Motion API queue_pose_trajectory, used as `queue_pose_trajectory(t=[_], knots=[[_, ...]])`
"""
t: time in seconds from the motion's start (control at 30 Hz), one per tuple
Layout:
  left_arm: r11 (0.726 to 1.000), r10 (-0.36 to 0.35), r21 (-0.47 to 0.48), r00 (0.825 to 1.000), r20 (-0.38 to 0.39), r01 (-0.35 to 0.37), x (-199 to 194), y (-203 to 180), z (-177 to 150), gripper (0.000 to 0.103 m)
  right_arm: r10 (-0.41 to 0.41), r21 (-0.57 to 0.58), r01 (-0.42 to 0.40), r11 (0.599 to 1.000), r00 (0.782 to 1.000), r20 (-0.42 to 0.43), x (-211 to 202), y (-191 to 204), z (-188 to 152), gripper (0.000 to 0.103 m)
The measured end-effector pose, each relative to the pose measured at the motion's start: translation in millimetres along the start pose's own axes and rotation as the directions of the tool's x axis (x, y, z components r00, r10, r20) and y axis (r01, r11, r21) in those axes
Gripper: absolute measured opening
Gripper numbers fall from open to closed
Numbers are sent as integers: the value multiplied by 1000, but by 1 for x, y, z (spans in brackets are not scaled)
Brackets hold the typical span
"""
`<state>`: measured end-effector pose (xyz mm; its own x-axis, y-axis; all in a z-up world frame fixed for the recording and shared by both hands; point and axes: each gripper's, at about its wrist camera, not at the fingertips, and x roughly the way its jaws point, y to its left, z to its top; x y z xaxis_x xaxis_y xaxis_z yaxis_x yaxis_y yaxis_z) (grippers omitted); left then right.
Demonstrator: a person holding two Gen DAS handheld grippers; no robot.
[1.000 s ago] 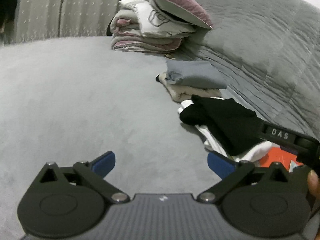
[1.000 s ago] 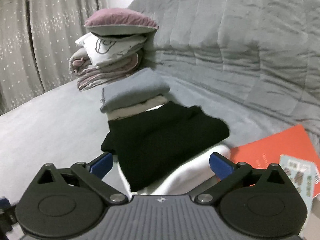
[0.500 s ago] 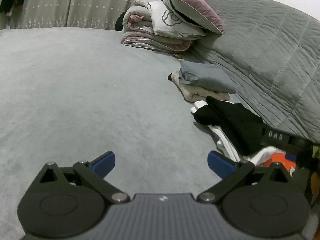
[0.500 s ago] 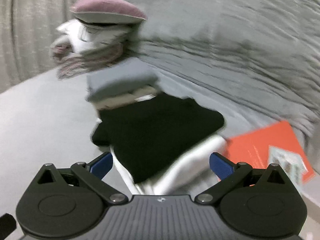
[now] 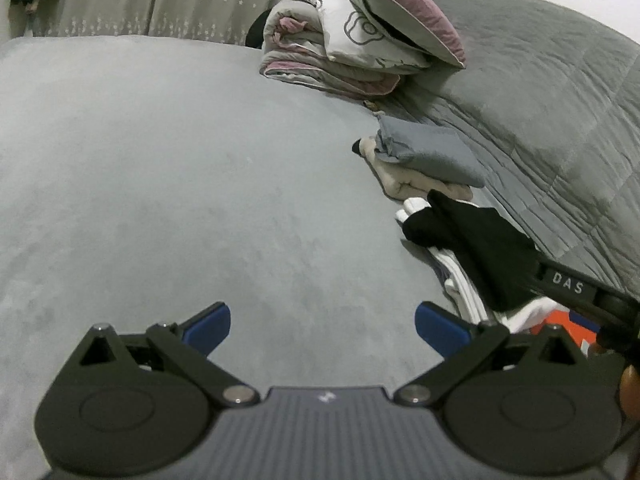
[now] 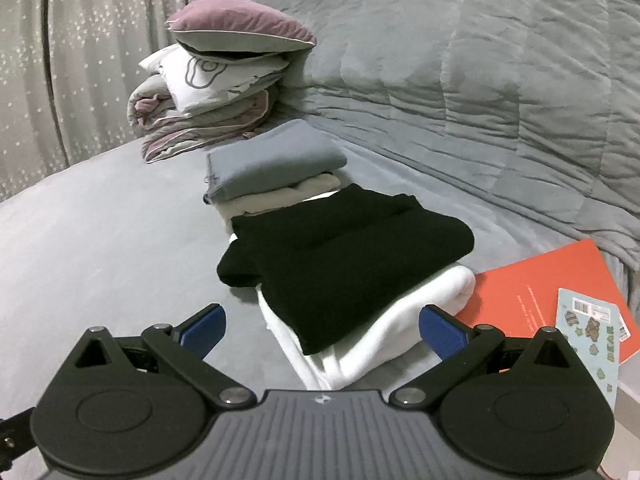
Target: Fold clothes
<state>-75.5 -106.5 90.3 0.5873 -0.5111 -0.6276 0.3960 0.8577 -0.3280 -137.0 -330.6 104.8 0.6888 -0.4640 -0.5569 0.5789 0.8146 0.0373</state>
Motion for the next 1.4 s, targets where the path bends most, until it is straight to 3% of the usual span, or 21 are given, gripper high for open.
queue_pose_trajectory(t=[0.3,0.9,1.4], knots=[[999,-36,34,999,-17,37,4,-8,-4,103,-41,-44,41,998,999,16,0,5,-1,103],[999,-49,20,998,-25,50,6,-8,-5,103,-18,-30,17,999,1000,-11,2,3,-1,103],[996,-80,44,996,-29,82,6,-16,-7,103,-63,-46,63,997,998,-4,4,-1,0,103]])
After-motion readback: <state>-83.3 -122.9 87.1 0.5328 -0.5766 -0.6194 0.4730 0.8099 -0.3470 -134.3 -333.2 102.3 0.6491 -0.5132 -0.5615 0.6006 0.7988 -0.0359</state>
